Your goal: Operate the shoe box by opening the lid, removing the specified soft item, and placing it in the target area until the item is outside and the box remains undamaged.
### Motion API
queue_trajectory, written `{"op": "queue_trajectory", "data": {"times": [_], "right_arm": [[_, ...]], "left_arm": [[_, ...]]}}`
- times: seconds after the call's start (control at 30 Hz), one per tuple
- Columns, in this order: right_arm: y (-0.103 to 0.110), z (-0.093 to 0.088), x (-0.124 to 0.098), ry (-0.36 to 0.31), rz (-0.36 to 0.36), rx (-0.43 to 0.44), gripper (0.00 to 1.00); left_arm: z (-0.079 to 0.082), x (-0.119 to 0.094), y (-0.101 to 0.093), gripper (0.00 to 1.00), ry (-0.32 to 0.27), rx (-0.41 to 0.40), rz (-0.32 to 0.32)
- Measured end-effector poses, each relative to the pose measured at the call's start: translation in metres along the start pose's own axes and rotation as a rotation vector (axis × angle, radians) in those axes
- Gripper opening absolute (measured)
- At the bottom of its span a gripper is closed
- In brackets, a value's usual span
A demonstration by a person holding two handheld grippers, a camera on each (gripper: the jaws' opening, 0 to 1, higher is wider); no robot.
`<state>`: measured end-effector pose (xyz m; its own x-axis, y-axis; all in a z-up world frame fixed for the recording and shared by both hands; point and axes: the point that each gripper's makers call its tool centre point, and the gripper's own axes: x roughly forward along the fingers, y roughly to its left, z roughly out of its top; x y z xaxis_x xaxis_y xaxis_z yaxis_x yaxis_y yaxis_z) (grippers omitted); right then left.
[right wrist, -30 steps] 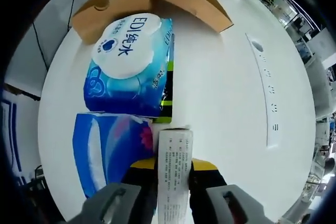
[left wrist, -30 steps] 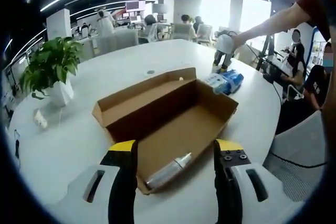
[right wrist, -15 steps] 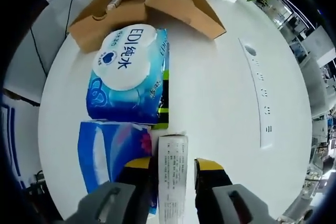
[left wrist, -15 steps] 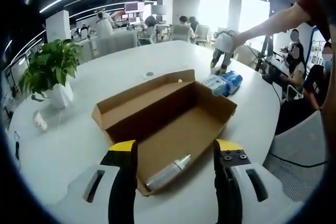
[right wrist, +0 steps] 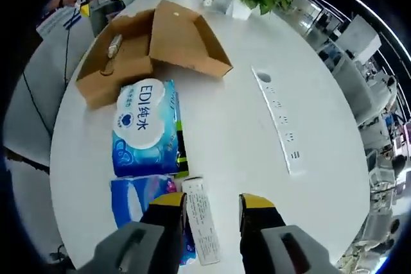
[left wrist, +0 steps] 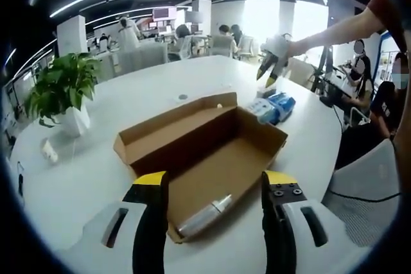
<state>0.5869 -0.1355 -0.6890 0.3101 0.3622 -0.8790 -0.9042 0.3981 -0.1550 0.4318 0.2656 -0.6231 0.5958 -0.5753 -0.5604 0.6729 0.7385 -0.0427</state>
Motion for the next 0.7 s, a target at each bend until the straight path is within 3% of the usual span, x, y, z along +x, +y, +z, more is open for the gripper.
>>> {"op": "queue_trajectory", "data": {"times": [0.2, 0.43, 0.53, 0.7], "right_arm": [[0.002, 0.026, -0.023, -0.128, -0.045, 0.128, 0.34], [0.013, 0.063, -0.05, -0.347, -0.087, 0.32, 0.41], [0.025, 0.073, -0.053, -0.398, -0.092, 0.369, 0.44], [0.056, 0.089, -0.049, -0.425, -0.061, 0.359, 0.42]], "left_arm": [[0.005, -0.004, -0.001, 0.59, -0.025, -0.011, -0.003], [0.008, -0.009, -0.003, 0.59, -0.044, -0.017, -0.009], [0.01, -0.011, -0.003, 0.59, -0.053, -0.024, -0.01], [0.013, -0.015, -0.005, 0.59, -0.071, -0.028, -0.016]]}}
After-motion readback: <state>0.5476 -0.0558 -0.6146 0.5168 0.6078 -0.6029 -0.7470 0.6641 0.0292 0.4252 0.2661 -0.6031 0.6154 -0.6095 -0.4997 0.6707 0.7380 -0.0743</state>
